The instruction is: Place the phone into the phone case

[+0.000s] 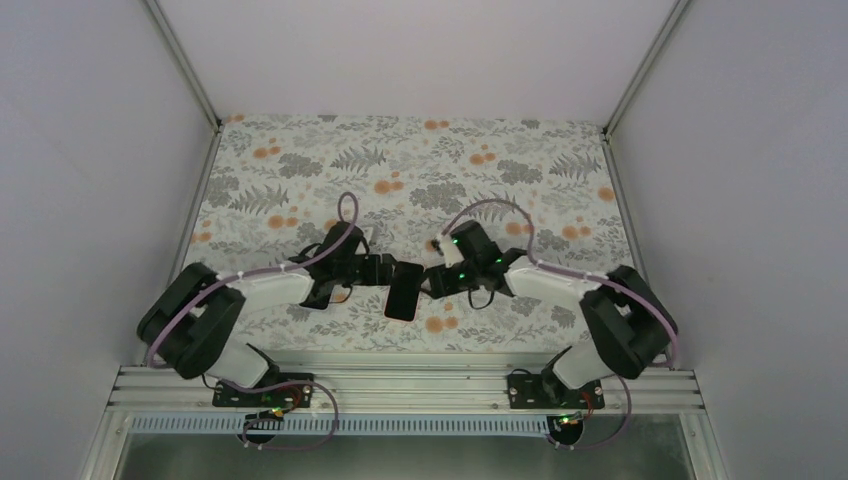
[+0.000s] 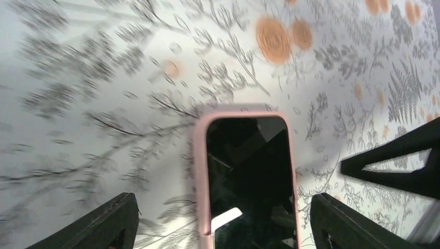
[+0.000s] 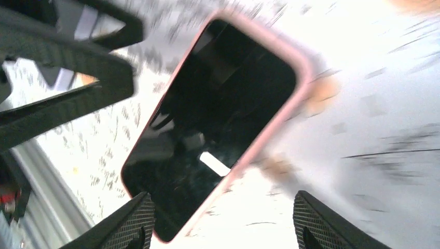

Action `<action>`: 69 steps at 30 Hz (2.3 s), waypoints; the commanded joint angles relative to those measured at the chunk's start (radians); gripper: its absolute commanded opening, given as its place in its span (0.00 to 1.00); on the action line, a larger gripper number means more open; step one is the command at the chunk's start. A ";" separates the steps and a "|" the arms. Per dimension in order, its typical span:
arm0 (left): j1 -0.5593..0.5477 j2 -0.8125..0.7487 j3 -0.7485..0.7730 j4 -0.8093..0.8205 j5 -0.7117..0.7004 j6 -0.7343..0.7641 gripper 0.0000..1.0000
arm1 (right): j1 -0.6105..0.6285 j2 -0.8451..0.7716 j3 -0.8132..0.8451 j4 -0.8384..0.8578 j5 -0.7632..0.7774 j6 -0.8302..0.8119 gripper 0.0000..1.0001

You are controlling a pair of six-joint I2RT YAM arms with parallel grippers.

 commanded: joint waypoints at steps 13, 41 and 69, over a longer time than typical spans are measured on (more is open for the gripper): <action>0.379 -0.416 -0.049 -0.377 -0.115 0.149 1.00 | -0.374 -0.569 0.007 -0.236 0.335 0.023 0.99; 0.261 -0.325 -0.190 -0.247 -0.070 0.031 1.00 | -0.379 -0.910 0.072 -0.392 0.447 0.015 0.99; 0.111 0.034 0.026 -0.188 -0.208 0.109 1.00 | -0.379 -0.925 0.052 -0.372 0.431 0.005 0.99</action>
